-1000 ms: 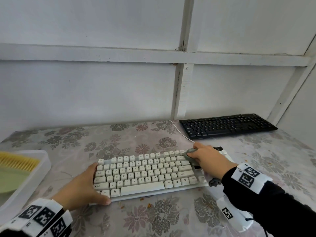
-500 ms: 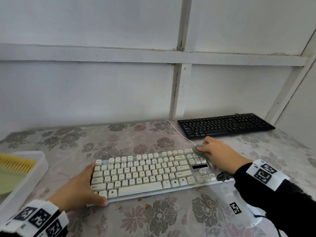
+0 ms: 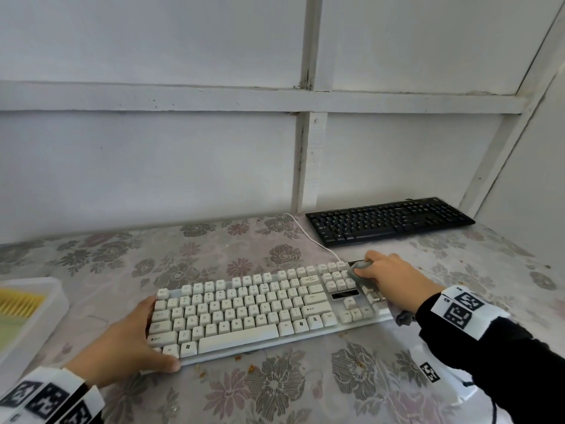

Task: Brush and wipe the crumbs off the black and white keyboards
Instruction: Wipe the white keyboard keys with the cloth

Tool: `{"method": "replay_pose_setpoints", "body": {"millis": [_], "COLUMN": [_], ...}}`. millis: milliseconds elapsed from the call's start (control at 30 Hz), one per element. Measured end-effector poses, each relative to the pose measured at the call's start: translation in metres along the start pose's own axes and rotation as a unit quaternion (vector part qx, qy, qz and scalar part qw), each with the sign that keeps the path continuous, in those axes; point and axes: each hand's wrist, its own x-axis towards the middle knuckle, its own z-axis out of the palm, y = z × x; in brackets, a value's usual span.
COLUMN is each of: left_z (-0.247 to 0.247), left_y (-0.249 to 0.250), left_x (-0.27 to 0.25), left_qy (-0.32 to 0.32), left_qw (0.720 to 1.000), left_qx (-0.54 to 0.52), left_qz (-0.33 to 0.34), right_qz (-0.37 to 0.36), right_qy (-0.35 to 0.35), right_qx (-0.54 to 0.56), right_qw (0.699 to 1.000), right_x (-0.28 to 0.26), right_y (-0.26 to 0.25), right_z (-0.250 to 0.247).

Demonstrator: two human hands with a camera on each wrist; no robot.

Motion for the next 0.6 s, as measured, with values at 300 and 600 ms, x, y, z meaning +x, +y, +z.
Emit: {"method": "replay_pose_setpoints", "body": {"millis": [300,600], "left_z": [-0.001,0.0], "left_y": [0.004,0.006], "left_x": [-0.002,-0.001], "left_qy": [0.002,0.013], "left_qw": [1.0,0.999], "left_qx": [0.01,0.026], "left_qz": [-0.006,-0.023], "right_qz": [0.049,-0.026], "right_qy": [0.001,0.031], "right_qx": [-0.092,-0.085], "right_qw": [0.995,0.996], "right_x": [0.0,0.021], "right_y": [0.045,0.017], "right_z": [-0.003,-0.002]}}
